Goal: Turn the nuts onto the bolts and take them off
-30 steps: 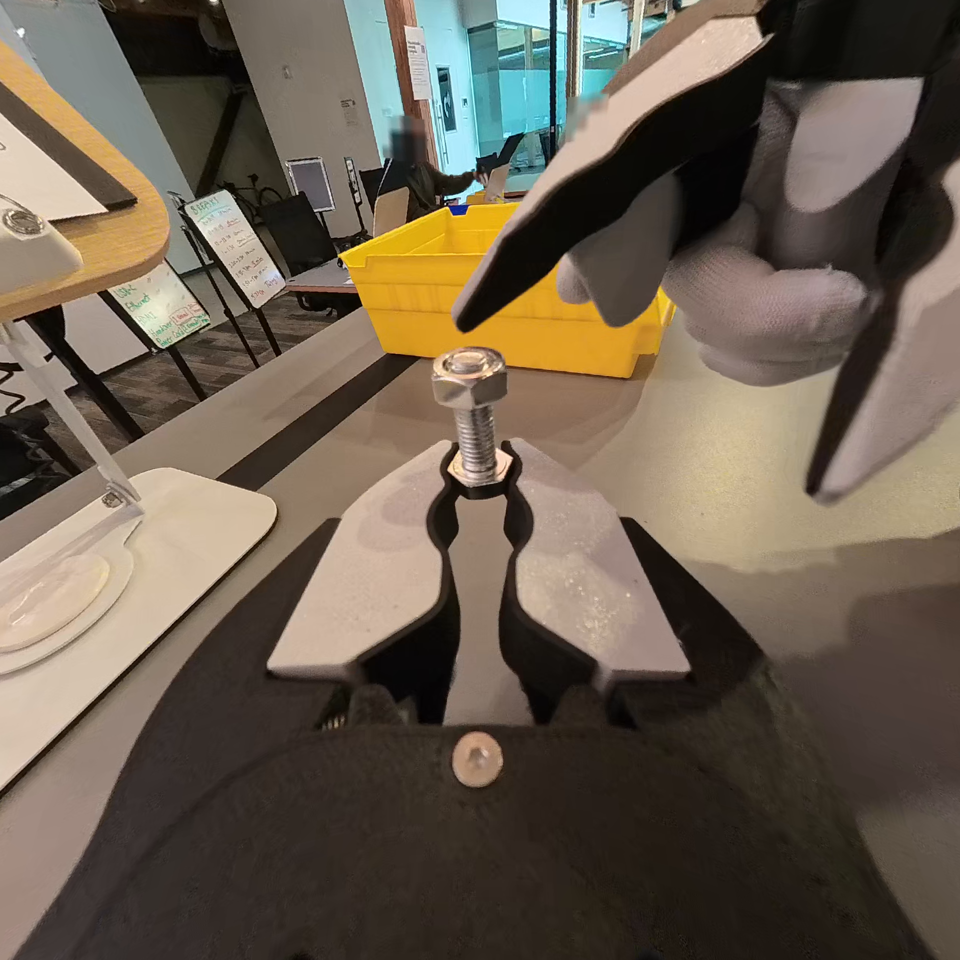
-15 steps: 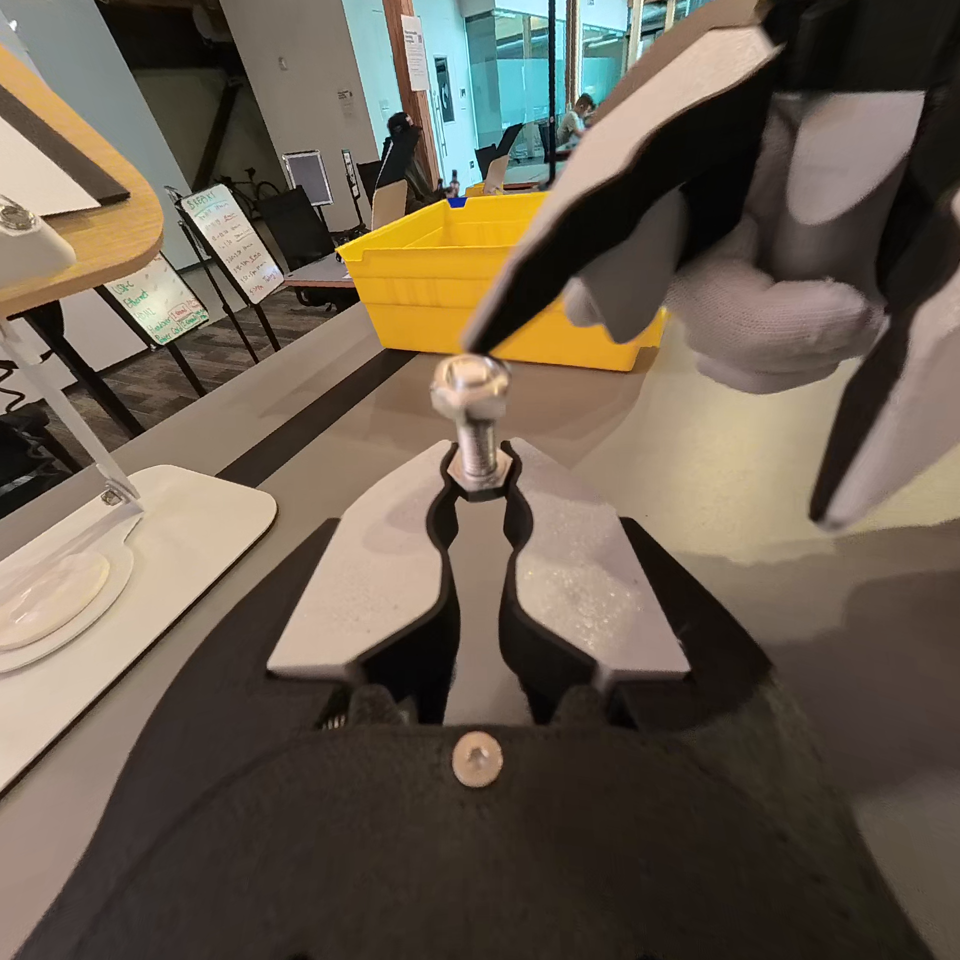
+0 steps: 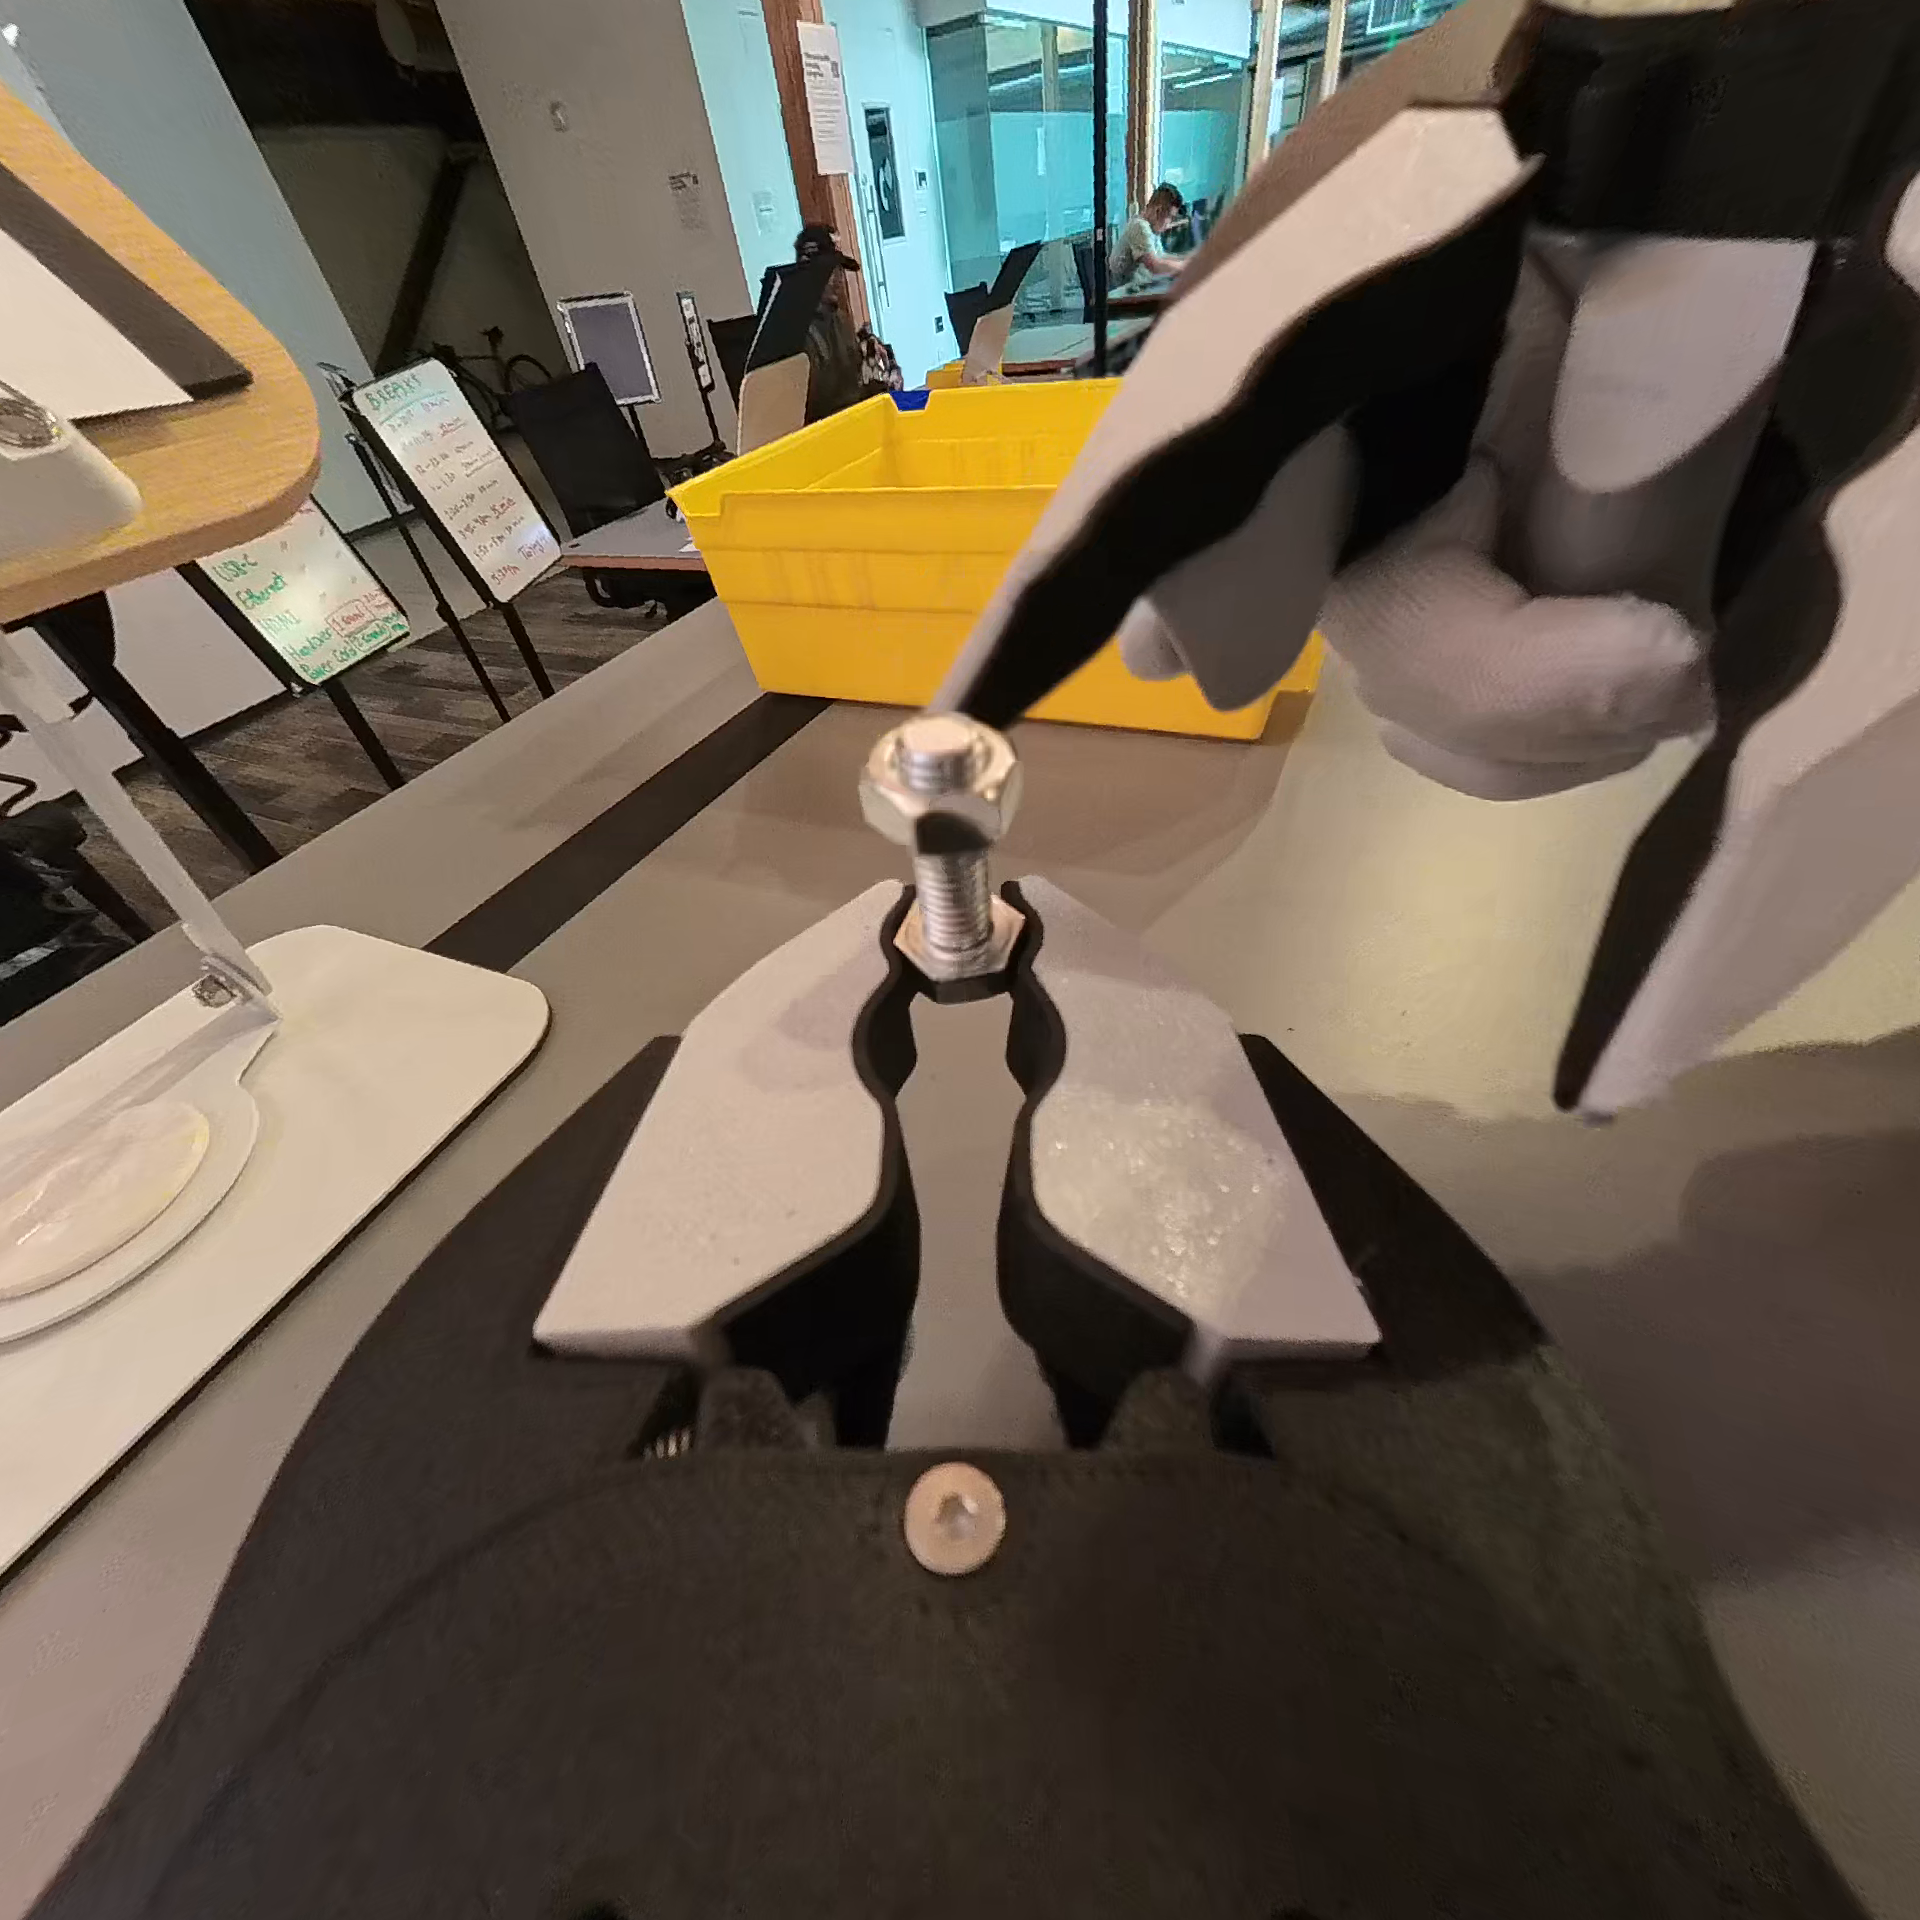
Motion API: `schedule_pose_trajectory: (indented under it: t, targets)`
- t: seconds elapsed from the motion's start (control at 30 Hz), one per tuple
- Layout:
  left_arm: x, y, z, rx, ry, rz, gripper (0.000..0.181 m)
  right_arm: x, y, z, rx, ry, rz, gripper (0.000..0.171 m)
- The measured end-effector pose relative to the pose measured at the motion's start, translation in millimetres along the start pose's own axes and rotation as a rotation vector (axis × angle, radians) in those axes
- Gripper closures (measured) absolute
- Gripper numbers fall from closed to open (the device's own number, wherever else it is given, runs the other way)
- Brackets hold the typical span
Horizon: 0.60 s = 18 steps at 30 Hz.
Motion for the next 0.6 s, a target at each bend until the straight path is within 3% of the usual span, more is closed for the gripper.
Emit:
schedule_pose_trajectory:
  t: [0.03, 0.07, 0.1, 0.17, 0.3, 0.4, 0.43, 0.47, 0.5, 0.53, 0.6]
  targets:
    - [0, 1, 1, 0.001, -0.004, 0.003, 0.167, -2, 1, 5, -0.012, -0.058, -0.004, 0.119]
    - [-1, 0, 2, -0.003, -0.007, 0.002, 0.167, -11, -2, 19, -0.025, -0.233, -0.042, 0.171]
    - [-1, 0, 2, -0.006, -0.006, -0.002, 0.167, -17, -7, 24, 0.004, -0.296, -0.094, 0.171]
    - [-1, 0, 2, -0.007, -0.007, -0.004, 0.167, -17, -6, 15, 0.009, -0.228, -0.081, 0.168]
    - [0, 0, 0, -0.003, 0.001, 0.001, 0.167, -10, -3, -6, 0.013, -0.001, -0.067, 0.111]
    - [1, 0, 0, -0.002, 0.002, 0.001, 0.167, -5, 1, -7, 0.002, 0.035, -0.03, 0.097]
    - [0, 1, 0, -0.002, 0.0, 0.002, 0.167, -3, 2, -4, -0.009, 0.018, -0.023, 0.102]
    - [0, 1, 1, -0.001, -0.005, 0.005, 0.167, -6, 4, 3, -0.022, -0.06, -0.028, 0.128]
    - [0, 1, 2, -0.007, -0.009, 0.006, 0.167, -13, 3, 17, -0.033, -0.233, -0.045, 0.171]
    - [-1, 1, 3, -0.013, -0.009, 0.002, 0.167, -19, -1, 26, -0.012, -0.327, -0.085, 0.171]
    - [-2, 1, 4, -0.017, -0.011, -0.007, 0.167, -18, -3, 18, 0.0, -0.245, -0.087, 0.171]
Point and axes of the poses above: each gripper's, where its closed fingertips meet, x out along the fingers, y out of its underside, z = x × y across the jaws, the point moved 7 cm from there along -x, back along the fingers, and after that the axes turned 10 degrees about y, right-handed, at the moved point
